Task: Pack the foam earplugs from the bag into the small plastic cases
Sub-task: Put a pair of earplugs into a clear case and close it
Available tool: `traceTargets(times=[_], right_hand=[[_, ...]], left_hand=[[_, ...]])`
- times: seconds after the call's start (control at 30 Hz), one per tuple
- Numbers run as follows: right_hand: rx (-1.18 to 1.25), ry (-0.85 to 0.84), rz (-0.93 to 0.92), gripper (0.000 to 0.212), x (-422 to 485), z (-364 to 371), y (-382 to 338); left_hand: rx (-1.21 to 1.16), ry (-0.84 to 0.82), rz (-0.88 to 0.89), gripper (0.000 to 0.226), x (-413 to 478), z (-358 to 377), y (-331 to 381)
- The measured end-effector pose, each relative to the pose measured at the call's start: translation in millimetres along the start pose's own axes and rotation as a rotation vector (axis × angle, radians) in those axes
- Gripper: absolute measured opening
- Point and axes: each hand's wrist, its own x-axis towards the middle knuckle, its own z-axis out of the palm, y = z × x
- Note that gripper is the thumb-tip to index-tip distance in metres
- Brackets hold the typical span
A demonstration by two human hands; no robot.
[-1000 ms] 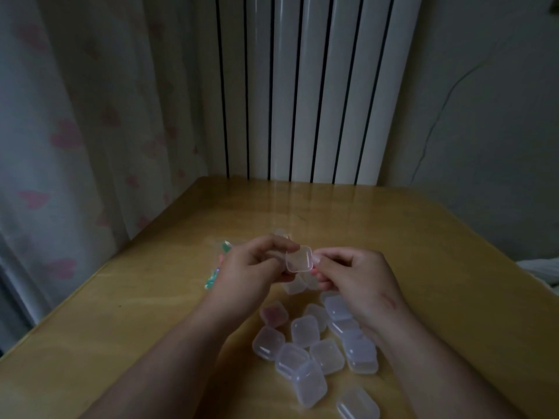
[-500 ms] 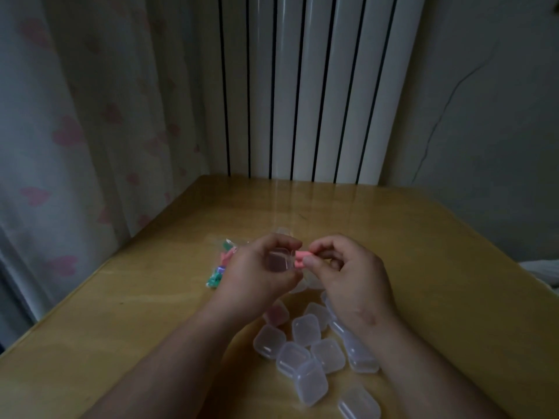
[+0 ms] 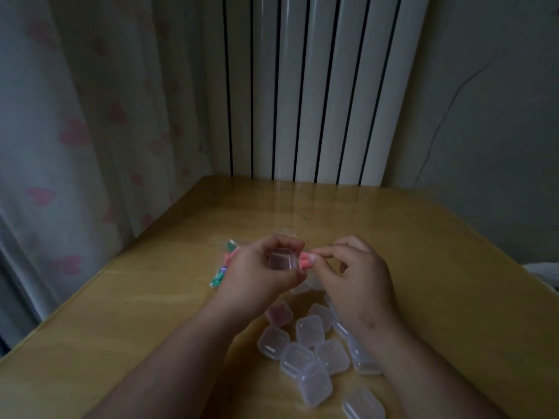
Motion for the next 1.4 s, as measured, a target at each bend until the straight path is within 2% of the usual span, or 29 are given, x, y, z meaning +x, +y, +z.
traceTargets(times=[0.2,0.33,0.4,0.5,0.53,0.7,0.77,0.83,0.97,1.13,1.23,1.3,1.4], right_hand=[[0.298,-0.071,0.38,0.034,4,-4,-3],[0.319,-0.2,0.467,0.028,6,-8,-8],[0.317,-0.162,0.452,0.021,6,-10,-9],[0.396,-0.087,0.478,0.015,7,-12,-12],[0.445,-0.079,0.491,0.015,6,-12,-10],[0.628,-0.104,0.531,0.016,2,-10,-11],[0.694,-0.1,0.537,0.003,1,-8,-10],[0.746,-0.101,0.54,0.015,1,-7,-10],[0.612,-0.191,0.461,0.012,-1,-10,-14],[0.474,-0.142,0.375,0.019,1,-12,-15],[0.446,-0.157,0.351,0.009,-1,-11,-14],[0.377,-0.142,0.336,0.005,-1,-11,-10],[0.238,-0.127,0.291,0.015,-1,-9,-1]], left_hand=[[-0.025,-0.031,-0.001,0.045,-1,2,2],[-0.051,-0.052,0.024,0.055,-3,2,4],[-0.205,-0.086,0.007,0.048,-4,2,7],[-0.626,-0.154,-0.083,0.023,-5,1,15],[-0.661,-0.161,-0.092,0.02,-4,2,15],[-0.495,-0.118,-0.066,0.026,-6,6,11],[-0.422,-0.085,-0.064,0.029,-5,6,11],[-0.374,-0.061,-0.071,0.036,-3,4,10],[-0.296,-0.06,-0.084,0.043,-4,2,11],[-0.253,-0.061,-0.102,0.027,-5,0,16],[-0.202,-0.044,-0.16,0.024,-3,-12,25],[-0.081,-0.024,-0.238,0.024,-3,-23,30],[0.3,-0.016,-0.352,0.024,-1,-34,30]])
